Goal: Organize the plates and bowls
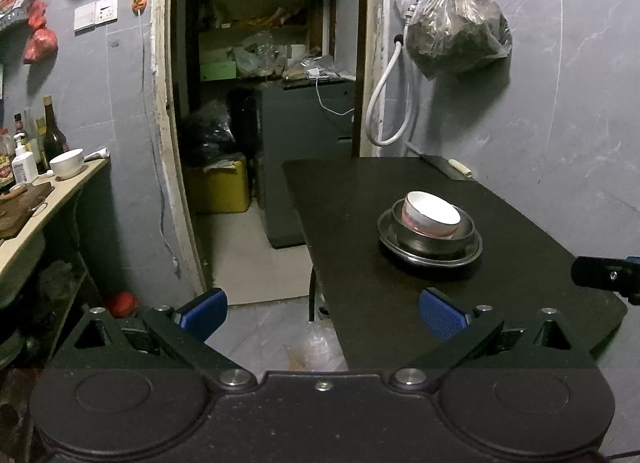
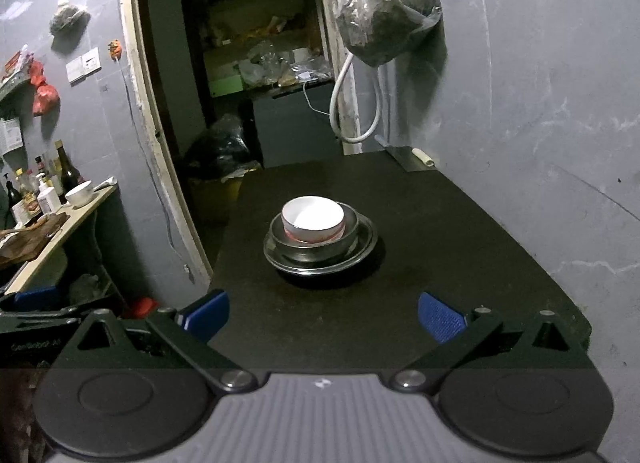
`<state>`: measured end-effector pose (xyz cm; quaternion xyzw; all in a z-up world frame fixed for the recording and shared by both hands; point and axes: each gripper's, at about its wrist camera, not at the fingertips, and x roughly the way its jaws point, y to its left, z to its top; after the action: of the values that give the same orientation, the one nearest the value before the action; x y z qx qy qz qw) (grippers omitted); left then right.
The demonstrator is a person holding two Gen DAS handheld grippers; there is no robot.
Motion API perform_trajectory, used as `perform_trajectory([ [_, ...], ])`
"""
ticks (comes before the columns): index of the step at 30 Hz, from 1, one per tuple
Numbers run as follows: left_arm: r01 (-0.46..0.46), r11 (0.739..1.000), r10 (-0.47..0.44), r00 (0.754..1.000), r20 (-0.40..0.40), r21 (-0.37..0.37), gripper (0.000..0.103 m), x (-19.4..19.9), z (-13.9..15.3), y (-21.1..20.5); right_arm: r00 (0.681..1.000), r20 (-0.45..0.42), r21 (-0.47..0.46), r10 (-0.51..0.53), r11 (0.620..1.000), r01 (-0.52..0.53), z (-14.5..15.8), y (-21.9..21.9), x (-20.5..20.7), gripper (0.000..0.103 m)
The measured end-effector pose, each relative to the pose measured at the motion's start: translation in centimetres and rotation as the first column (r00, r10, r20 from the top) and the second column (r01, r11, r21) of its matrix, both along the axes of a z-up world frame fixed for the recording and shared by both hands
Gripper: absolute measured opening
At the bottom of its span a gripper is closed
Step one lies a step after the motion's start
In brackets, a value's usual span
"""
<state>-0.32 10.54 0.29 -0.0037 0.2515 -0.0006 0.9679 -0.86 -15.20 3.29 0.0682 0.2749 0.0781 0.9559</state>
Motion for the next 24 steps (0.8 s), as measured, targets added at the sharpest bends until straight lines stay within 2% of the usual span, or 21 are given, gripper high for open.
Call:
perform_trajectory([
  [9,-0.010,1.000,0.010,1.000,-0.006,0.009,0.102,0.0,-0.7,-0.3,0.999,-0.023,0.005,-0.023,1.000,0.023,-0.9,-0.7,0.2,0.103],
  [24,-0.015,1.000,0.015,1.000,-0.025,0.015,0.102,0.7,-1.3,-0.5,0.998,-0.058,-0.014,0.000,1.000,-0.001,-1.7,-0.4,0.8,0.103],
])
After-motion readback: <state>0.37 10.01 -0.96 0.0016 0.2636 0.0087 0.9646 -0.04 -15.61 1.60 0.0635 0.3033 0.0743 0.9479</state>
